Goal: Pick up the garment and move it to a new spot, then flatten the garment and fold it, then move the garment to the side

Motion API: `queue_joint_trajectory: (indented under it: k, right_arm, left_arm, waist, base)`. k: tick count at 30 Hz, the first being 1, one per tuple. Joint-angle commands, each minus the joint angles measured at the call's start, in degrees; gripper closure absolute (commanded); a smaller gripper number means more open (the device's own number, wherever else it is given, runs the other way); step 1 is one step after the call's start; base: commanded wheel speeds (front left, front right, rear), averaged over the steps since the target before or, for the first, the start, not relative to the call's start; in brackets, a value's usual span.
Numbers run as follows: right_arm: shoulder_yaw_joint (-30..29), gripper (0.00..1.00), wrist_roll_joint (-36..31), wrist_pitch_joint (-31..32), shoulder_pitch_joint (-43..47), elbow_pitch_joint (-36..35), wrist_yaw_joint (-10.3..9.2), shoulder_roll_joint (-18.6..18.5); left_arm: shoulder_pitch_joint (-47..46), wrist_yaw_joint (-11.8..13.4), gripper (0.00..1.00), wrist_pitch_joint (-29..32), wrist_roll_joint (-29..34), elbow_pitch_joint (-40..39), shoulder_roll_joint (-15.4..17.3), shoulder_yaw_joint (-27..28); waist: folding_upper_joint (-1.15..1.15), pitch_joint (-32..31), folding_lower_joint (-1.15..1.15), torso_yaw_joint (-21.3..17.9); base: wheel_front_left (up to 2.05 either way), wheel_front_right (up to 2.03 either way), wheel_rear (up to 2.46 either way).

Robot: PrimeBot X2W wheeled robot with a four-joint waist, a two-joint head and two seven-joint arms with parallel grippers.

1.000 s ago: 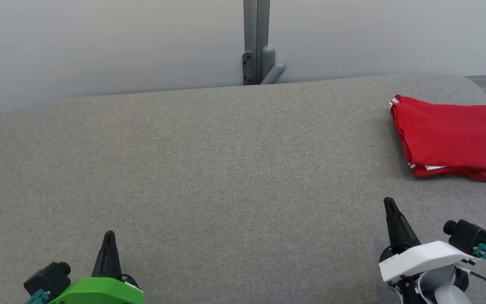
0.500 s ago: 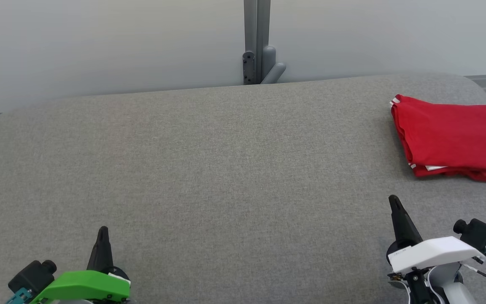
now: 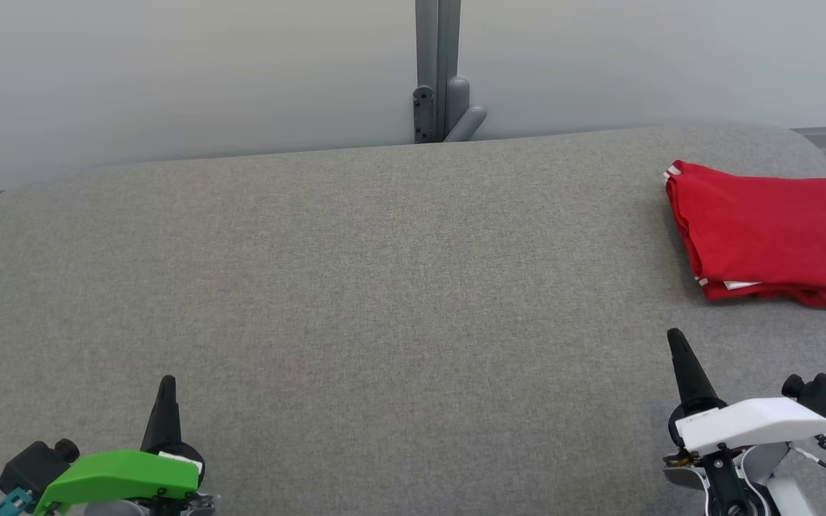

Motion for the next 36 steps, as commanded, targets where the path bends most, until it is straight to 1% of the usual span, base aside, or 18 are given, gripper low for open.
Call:
queue_joint_trajectory:
  k: [1,18,36]
  right_arm:
    - [-0.27,1.0,1.68,0.43,-1.4,-0.37,-0.01,-0.36]
    - [-1.31,1.0,11.54,2.35,-1.89,-0.03,0.0,-0.45]
    - [-2.34,1.0,20.42,4.13,-2.32,0.32,-0.01,-0.45]
  left_arm:
    - [-1.6,-0.65,1.0,0.33,-1.52,-0.5,0.27,0.51]
    - [-2.72,-1.79,1.0,3.26,-11.12,-0.37,0.28,2.56]
    - [-3.71,-2.93,1.0,5.92,-19.56,-0.24,0.28,4.45]
  waist:
    - [0.08,0.01,0.0,0.01]
    - [0.1,0.09,0.0,0.1]
    - [0.13,0.17,0.0,0.2]
  base:
    - [0.0,0.0,0.0]
    - [0.0,0.0,0.0]
    - [0.0,0.0,0.0]
